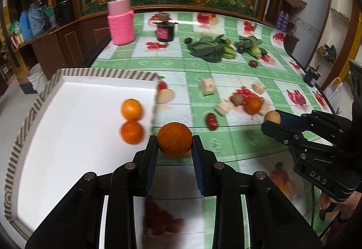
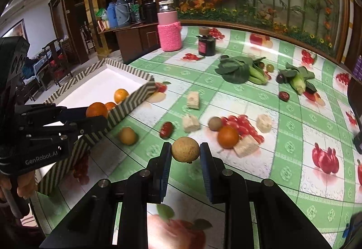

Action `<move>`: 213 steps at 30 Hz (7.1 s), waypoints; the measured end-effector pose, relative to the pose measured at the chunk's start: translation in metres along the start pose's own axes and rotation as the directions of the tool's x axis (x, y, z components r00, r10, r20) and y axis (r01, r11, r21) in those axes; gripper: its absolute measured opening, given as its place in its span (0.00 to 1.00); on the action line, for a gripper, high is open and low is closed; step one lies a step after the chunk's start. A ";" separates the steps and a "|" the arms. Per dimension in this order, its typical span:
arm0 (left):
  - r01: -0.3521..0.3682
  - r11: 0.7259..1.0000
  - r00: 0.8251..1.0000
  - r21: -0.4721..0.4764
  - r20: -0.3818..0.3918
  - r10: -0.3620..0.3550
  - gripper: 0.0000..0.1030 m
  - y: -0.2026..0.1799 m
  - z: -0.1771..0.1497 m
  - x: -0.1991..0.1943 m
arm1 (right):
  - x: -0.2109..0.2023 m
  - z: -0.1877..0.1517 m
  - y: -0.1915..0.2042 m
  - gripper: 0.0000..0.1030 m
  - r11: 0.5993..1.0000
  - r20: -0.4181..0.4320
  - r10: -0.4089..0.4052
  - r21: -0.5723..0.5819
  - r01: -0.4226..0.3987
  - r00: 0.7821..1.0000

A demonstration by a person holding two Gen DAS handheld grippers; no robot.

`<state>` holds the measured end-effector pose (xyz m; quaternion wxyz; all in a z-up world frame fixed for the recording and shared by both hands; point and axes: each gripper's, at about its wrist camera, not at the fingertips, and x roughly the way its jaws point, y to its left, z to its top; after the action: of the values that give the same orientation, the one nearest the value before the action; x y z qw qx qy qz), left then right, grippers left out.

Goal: Organize fruits
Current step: 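Carry the orange and the brown fruit over the tray, then open both tools to release the fruits into the tray, then grasp the kiwi with the left tool while the right tool grasps a beige cube, then carry the kiwi and the beige cube over the tray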

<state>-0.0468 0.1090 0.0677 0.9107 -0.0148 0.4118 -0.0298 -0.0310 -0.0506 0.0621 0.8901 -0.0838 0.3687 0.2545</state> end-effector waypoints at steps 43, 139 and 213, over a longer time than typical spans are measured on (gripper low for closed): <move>-0.195 0.959 0.978 -0.206 -0.120 0.173 0.26 0.147 0.016 0.049 | 0.103 0.059 0.151 0.25 0.918 -0.173 0.262 -0.258 -0.301 0.949; 0.081 0.995 0.991 0.062 -0.115 -0.073 0.32 -0.023 -0.017 0.051 | 0.058 0.005 -0.011 0.43 0.993 -0.119 0.109 0.047 -0.104 0.987; -0.017 0.999 1.000 0.049 -0.006 0.017 0.22 -0.007 0.000 0.005 | 0.009 0.011 0.005 0.26 0.990 0.000 0.136 0.021 -0.136 0.991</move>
<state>-0.0432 0.1012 0.0643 0.9097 0.0112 0.4138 -0.0321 -0.0215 -0.0392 0.0640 0.8712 -0.0496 0.3769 0.3107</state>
